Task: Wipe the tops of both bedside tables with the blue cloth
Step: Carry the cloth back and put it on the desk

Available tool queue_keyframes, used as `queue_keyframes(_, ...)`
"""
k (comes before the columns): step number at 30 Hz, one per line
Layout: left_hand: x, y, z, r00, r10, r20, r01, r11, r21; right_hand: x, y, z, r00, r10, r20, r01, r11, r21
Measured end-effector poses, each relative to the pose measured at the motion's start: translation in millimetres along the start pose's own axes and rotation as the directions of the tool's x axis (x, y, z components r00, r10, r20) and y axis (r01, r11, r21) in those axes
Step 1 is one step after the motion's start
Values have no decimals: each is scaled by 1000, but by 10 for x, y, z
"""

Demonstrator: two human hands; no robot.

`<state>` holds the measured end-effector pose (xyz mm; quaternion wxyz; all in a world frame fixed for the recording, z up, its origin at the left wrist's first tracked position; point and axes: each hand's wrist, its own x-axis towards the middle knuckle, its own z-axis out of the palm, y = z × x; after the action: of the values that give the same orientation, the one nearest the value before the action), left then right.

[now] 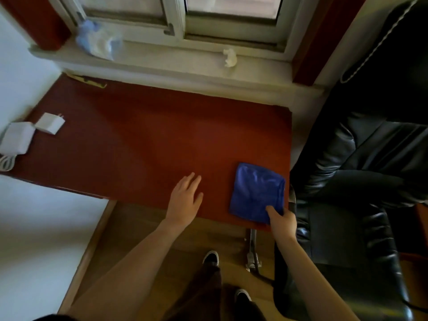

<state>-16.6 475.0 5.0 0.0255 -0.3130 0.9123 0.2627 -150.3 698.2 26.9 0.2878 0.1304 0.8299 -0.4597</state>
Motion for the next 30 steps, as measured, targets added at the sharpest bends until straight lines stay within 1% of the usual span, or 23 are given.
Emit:
queue_keyframes(2,63,-95,129,999,9,38,-12,997,82,-12,84,-7,999,-18,-27,15,994,-111)
queue_keyframes(3,76,-131,172,999,19,34,-22,994,111,-22,114,-17,997,-56,-52,44,977,-210)
queue_keyframes(4,91,-161,201,999,37,23,-40,990,135,-29,137,-20,987,-131,-97,90,935,-344)
queue_keyframes(5,112,-188,219,998,61,11,-62,986,156,-33,140,-15,957,-250,-145,152,861,-485)
queue_keyframes(6,149,-212,234,996,88,2,-87,980,177,-28,134,11,907,-396,-145,239,766,-597)
queue_keyframes(7,197,-240,242,993,114,-3,-111,974,200,-3,128,57,847,-526,-83,341,655,-675)
queue_keyframes(8,258,-261,248,991,135,-2,-131,967,219,37,113,119,789,-614,18,438,541,-718)
queue_keyframes(9,324,-279,253,988,152,1,-148,961,234,111,116,196,747,-651,137,515,436,-738)
queue_keyframes(10,398,-291,254,986,169,4,-165,957,239,185,111,287,719,-652,241,568,352,-744)
queue_keyframes(11,476,-300,252,983,184,5,-180,955,236,262,110,379,710,-631,312,595,302,-745)
queue_keyframes(13,635,-300,242,978,207,-3,-201,953,226,405,118,532,725,-589,357,595,275,-755)
queue_keyframes(15,811,-289,227,974,223,-27,-212,952,223,517,144,617,740,-577,344,573,274,-773)
queue_keyframes(19,1126,-218,228,976,213,-48,-198,958,209,690,79,658,719,-608,335,571,243,-784)
queue_keyframes(24,1184,-189,267,975,193,-106,-170,965,199,1140,-400,834,702,-644,304,565,245,-788)
queue_keyframes(30,1195,-192,267,980,176,-96,-152,965,214,1774,-1045,1003,675,-680,286,574,241,-783)
